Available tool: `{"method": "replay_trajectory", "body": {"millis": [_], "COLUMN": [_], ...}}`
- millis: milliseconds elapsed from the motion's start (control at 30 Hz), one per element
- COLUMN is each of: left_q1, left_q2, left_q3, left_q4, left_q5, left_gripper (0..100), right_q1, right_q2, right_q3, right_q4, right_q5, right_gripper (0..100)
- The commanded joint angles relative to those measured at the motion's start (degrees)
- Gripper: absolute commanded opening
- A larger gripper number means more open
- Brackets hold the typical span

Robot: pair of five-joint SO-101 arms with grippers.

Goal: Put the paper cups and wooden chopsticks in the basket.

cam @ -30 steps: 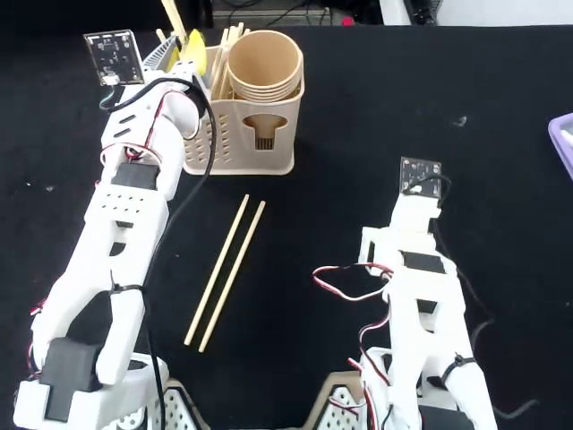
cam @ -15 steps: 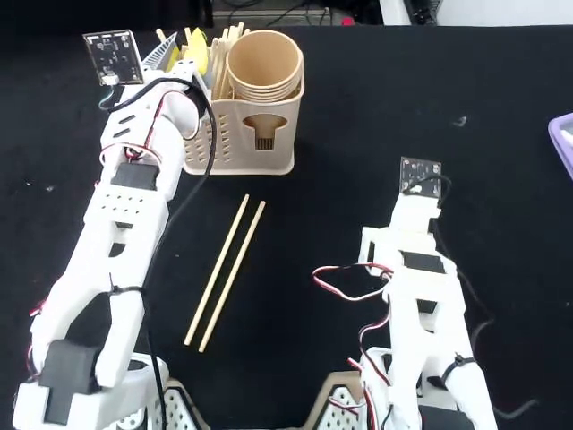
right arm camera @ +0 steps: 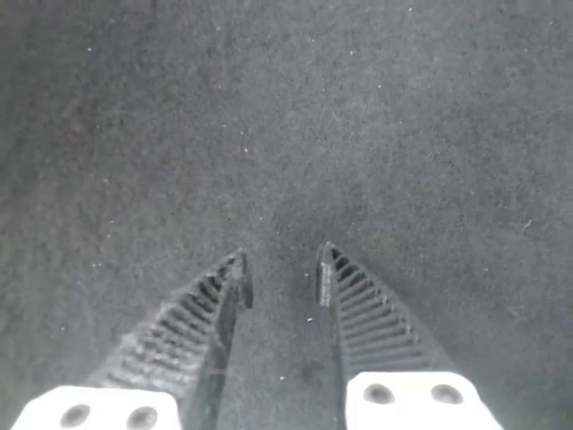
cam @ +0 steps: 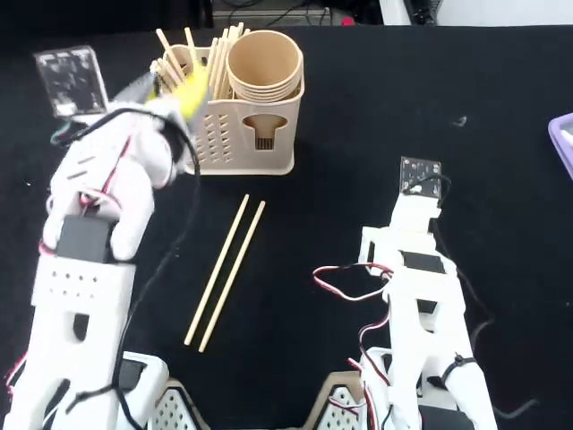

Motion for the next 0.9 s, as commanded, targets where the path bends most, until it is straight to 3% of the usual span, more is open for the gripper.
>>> {"method": "replay_trajectory", "body": {"millis": [0, 100, 200, 500, 700, 867], "left_q1": [0.75, 0.66, 0.66, 6.99, 9.71, 10.77], "left_q2": [-1.05, 2.29, 7.56, 24.7, 31.82, 36.04], "left_q3": [0.13, 3.56, 8.66, 10.86, 12.88, 12.7], "left_q4": [21.54, 27.96, 29.45, 29.1, 19.87, 18.02], "left_q5": [-7.3, -18.81, -24.18, -22.95, -20.92, -21.19], "left_gripper": [34, 31, 31, 31, 31, 31], "right_q1": [-0.79, -0.79, -0.7, -0.62, -0.62, -0.62], "right_q2": [-1.36, -1.36, -1.36, -1.27, -1.27, -1.27], "right_q3": [-0.31, -0.31, -0.31, -0.22, -0.22, -0.22], "right_q4": [-1.14, -1.14, -1.14, -1.14, -1.14, -1.14], "right_q5": [0.09, 0.09, 0.09, 0.09, 0.09, 0.09], "right_gripper": [12.8, 12.8, 12.8, 12.8, 12.8, 12.8]}}
